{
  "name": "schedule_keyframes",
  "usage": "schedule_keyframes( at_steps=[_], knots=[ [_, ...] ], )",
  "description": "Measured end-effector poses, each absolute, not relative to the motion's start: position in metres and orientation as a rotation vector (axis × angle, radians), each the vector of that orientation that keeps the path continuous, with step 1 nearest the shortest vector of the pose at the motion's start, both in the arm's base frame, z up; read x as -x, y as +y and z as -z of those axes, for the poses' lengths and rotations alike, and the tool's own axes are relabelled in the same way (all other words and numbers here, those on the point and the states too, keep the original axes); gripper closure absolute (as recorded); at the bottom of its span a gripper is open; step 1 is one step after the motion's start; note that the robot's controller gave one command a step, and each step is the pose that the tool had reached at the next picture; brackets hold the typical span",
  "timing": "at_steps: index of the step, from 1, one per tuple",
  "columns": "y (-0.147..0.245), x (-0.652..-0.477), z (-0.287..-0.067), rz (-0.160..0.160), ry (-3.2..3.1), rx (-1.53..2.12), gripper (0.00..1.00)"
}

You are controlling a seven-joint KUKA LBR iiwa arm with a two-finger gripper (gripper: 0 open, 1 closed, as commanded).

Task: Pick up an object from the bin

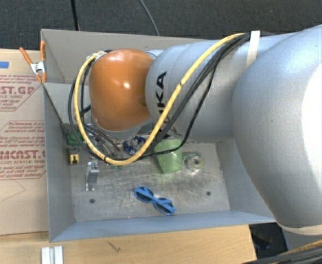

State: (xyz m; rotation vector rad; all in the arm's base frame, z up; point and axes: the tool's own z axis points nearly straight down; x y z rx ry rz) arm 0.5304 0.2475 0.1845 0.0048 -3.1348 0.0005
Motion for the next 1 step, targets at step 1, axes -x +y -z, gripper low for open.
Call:
schedule_keyframes(
  at_steps=[1],
  knots=[
    [0.2219, -0.481, -0.1399, -0.003, -3.129, -0.219, 0.0]
  ],
)
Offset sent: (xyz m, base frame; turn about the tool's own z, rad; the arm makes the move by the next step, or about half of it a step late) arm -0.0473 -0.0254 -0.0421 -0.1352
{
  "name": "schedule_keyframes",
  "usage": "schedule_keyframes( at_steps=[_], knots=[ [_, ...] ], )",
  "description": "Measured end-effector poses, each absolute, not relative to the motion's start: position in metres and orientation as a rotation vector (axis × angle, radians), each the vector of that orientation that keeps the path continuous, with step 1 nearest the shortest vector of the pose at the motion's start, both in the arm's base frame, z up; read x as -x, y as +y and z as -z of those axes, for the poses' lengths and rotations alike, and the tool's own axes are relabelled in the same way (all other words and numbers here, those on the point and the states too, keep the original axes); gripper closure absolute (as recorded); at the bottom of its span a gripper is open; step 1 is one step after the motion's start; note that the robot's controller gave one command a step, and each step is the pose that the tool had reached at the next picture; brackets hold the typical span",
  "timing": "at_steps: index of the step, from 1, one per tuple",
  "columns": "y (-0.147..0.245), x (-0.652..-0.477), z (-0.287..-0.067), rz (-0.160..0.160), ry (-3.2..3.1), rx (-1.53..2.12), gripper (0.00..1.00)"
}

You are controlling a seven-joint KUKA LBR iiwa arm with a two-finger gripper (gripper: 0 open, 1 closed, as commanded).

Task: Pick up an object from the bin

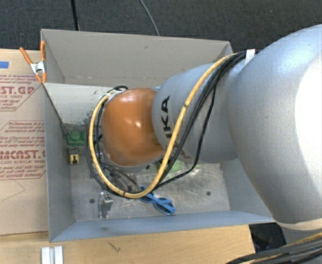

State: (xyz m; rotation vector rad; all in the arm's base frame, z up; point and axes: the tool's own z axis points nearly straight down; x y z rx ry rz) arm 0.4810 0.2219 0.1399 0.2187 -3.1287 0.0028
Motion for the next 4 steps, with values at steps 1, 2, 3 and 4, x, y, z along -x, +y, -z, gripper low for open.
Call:
schedule_keyframes(
  at_steps=[1, 2, 3, 4],
  knots=[
    [0.133, -0.5, -0.087, -0.006, -3.125, -0.273, 0.0],
    [0.076, -0.515, -0.073, 0.007, -3.107, -0.533, 0.0],
    [0.076, -0.516, -0.075, 0.006, -3.109, -0.533, 1.0],
    [0.092, -0.518, -0.212, 0.001, -3.076, -0.686, 1.0]
  ],
)
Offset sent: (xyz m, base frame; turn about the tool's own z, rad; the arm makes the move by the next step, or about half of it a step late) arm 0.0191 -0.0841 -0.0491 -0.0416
